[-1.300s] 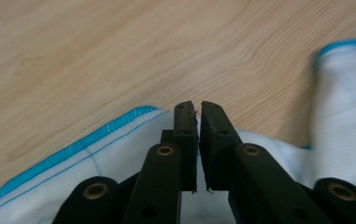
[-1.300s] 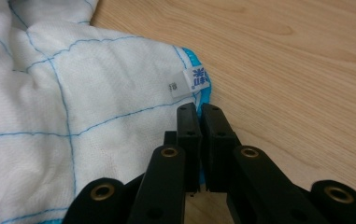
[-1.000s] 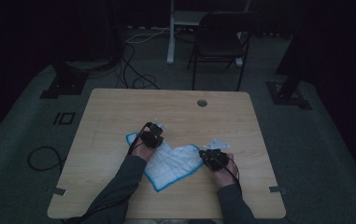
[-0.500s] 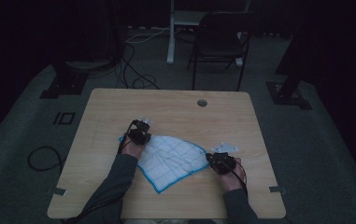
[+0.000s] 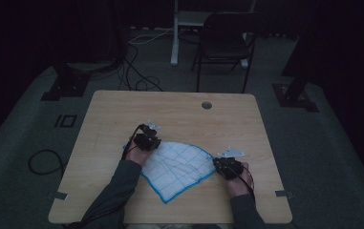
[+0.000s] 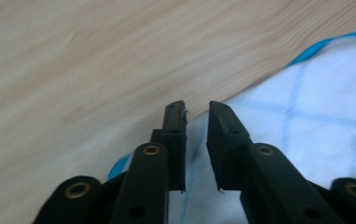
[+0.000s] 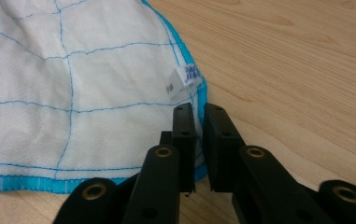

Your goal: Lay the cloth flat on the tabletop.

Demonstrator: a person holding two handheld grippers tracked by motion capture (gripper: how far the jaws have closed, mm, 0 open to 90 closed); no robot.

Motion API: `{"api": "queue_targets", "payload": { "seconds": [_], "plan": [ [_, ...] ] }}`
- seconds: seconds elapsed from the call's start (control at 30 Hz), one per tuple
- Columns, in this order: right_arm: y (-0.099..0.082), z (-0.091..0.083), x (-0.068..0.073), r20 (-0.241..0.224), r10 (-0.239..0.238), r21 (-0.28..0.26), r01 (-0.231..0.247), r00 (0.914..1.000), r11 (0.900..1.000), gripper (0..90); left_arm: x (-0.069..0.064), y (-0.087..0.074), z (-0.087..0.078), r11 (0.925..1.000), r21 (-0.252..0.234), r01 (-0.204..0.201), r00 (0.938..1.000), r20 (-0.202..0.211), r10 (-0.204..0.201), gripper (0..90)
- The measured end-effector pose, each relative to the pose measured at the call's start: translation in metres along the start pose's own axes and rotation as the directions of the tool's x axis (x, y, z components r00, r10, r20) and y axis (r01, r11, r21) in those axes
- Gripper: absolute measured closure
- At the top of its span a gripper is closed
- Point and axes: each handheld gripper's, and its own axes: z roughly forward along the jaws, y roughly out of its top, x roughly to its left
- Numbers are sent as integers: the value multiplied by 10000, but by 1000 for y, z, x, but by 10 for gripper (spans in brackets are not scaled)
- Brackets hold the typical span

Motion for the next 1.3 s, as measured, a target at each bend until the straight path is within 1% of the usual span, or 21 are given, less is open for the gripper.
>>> {"api": "queue_targets", "payload": {
  "seconds": [0.03, 0.07, 0.1, 0.13, 0.2, 0.23, 0.3, 0.4, 0.47, 0.57, 0.7, 0.77, 0.83, 0.9, 0.93, 1.0, 1.1, 1.17, 1.23, 1.27, 1.3],
  "plan": [
    [0, 0, 0, -21, 15, -26, -15, 10000, 10000, 803, -3, 3, 1, 9998, -121, -170, 9999, 17, 170, 749],
    [-1, 0, 0, -92, 129, -82, -129, 9999, 9999, 769, -5, 6, 2, 9994, -242, -232, 9997, -8, 232, 719],
    [-1, 0, 0, -92, 129, -82, -129, 9999, 9999, 769, -5, 6, 2, 9994, -242, -232, 9997, -8, 232, 689],
    [-2, 1, -1, -94, 187, -112, -188, 9998, 9998, 752, -8, 9, 5, 9989, -413, -214, 9997, 106, 218, 689],
    [-5, 2, -1, -108, 287, -73, -288, 9995, 9996, 733, -10, 12, 8, 9985, -516, -170, 9984, 534, 197, 630],
    [-5, 2, -1, -109, 285, -54, -285, 9995, 9996, 730, -11, 12, 11, 9986, -496, -187, 9969, 753, 224, 610],
    [-6, 2, -1, -125, 301, -67, -302, 9995, 9995, 728, -13, 12, 15, 9988, -426, -252, 9941, 1045, 296, 585],
    [-6, 2, -1, -157, 354, -85, -356, 9992, 9993, 731, -12, 10, 20, 9996, -242, -151, 9877, 1553, 186, 539],
    [-6, 2, -1, -207, 377, -46, -378, 9991, 9993, 733, -12, 9, 23, 9998, -105, -163, 9853, 1698, 179, 511],
    [-6, 3, 1, -255, 394, -28, -394, 9989, 9992, 733, -11, 7, 26, 9999, 1, -171, 9851, 1712, 168, 482],
    [-6, 4, 0, -297, 422, 1, -422, 9987, 9991, 734, -11, 6, 28, 9999, 109, -128, 9842, 1766, 107, 492],
    [-6, 4, 0, -303, 436, 5, -436, 9986, 9990, 737, -13, 6, 28, 9997, 198, -172, 9826, 1855, 133, 557],
    [-7, 5, 0, -300, 413, 4, -413, 9987, 9991, 738, -16, 8, 26, 9989, 233, -404, 9808, 1917, 352, 661],
    [-7, 5, 0, -302, 432, 2, -432, 9986, 9991, 740, -20, 9, 24, 9971, 219, -733, 9827, 1720, 684, 770],
    [-7, 5, 0, -303, 417, -2, -417, 9987, 9991, 741, -22, 10, 22, 9970, 173, -758, 9843, 1614, 720, 805],
    [-7, 5, -1, -320, 433, -7, -433, 9985, 9991, 745, -25, 12, 16, 9958, 105, -911, 9857, 1433, 887, 837],
    [-7, 5, -1, -321, 445, -17, -446, 9985, 9990, 747, -32, 15, 2, 9944, -233, -1035, 9873, 1191, 1056, 839],
    [-7, 5, -1, -317, 439, -17, -440, 9985, 9990, 747, -40, 14, -9, 9917, -552, -1161, 9880, 957, 1210, 840],
    [-7, 4, -1, -298, 451, -26, -452, 9985, 9990, 747, -50, 9, -21, 9865, -841, -1403, 9873, 633, 1458, 839],
    [-7, 4, -1, -291, 437, -29, -438, 9986, 9990, 747, -55, 5, -26, 9851, -1037, -1375, 9878, 588, 1441, 838],
    [-7, 4, -1, -274, 443, -31, -444, 9986, 9990, 747, -60, 0, -31, 9825, -1164, -1451, 9870, 529, 1521, 838]
  ]
}}
